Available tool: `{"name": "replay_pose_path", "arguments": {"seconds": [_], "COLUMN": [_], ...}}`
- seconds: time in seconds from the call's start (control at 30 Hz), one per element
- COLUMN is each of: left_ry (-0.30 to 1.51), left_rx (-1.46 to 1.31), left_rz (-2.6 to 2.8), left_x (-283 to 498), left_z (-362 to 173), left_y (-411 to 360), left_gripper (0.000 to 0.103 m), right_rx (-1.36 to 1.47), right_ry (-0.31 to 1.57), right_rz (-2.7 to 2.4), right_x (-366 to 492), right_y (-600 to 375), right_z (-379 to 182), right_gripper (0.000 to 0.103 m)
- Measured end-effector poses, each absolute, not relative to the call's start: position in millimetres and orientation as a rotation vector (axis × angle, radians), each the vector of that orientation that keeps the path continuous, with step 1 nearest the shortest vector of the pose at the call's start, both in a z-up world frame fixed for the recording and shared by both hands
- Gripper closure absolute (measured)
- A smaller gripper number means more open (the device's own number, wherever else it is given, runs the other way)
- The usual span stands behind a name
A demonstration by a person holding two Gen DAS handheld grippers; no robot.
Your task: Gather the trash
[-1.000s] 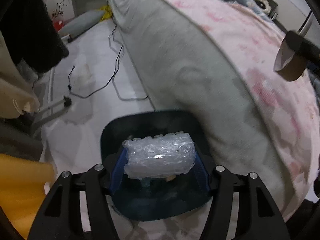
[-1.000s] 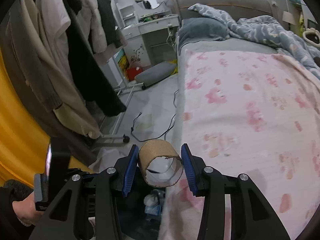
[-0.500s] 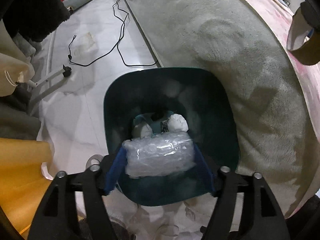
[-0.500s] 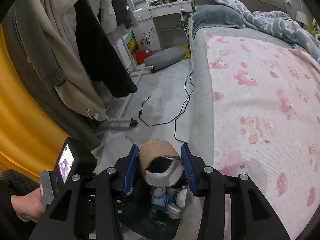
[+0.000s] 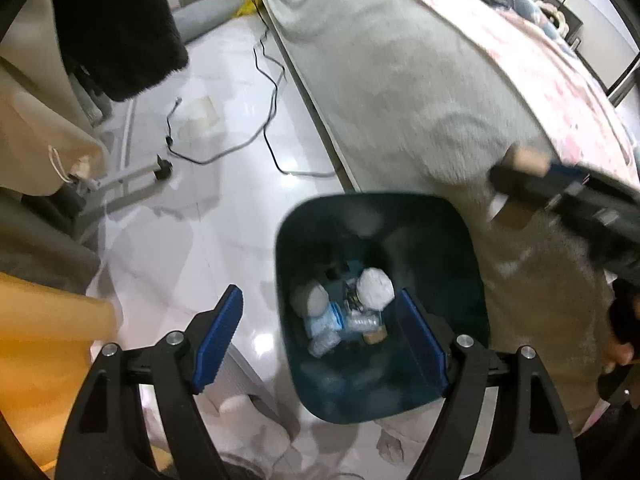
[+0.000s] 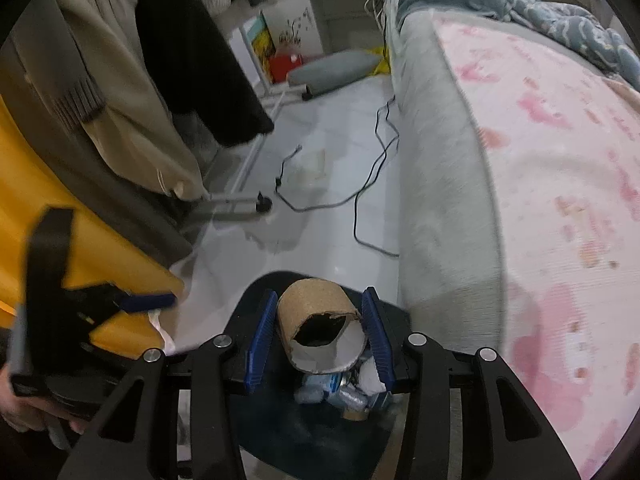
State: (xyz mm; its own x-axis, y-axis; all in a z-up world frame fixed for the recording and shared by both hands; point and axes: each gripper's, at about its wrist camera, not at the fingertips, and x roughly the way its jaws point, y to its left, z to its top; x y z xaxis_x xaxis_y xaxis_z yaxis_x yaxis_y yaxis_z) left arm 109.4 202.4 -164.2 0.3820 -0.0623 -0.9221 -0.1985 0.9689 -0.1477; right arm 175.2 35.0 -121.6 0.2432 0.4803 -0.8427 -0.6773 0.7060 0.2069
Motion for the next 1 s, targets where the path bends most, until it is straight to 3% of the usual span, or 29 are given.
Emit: {"name": "replay_pose_path", "arguments": {"seconds": [0.43,0.77,0.9,1.0], "left_ry": [1.008,0.854,0.791,0.742], "left_rx": [-0.293,-0.294,-0.266,-0.224], "left_rz": [0.064,0.011,-0.001,-0.010], "left_x": [96.2,87.6,83.2,78.4], "left_z": [-128.5,-85.8,-67.5,-52.8], "left_y": [233.3,231.5,226.5,219.5], "left_gripper": [0.023,0.033,0.033,0.033], "right_rx": [-0.367,-0.474,-0.504,-0.502], "right_ry": [1.212,1.319,1.375,1.358], "right_rz": [0.787,0.753,0.736,0.728], "right_x": [165.2,156.6,150.3,145.2], "right_y": [77.2,91.9,90.2,87.0], "right_z": [-186.2,-226.2,-236.8,-230.9], "right_gripper": [0.058,0.057,0.048,0.047]}}
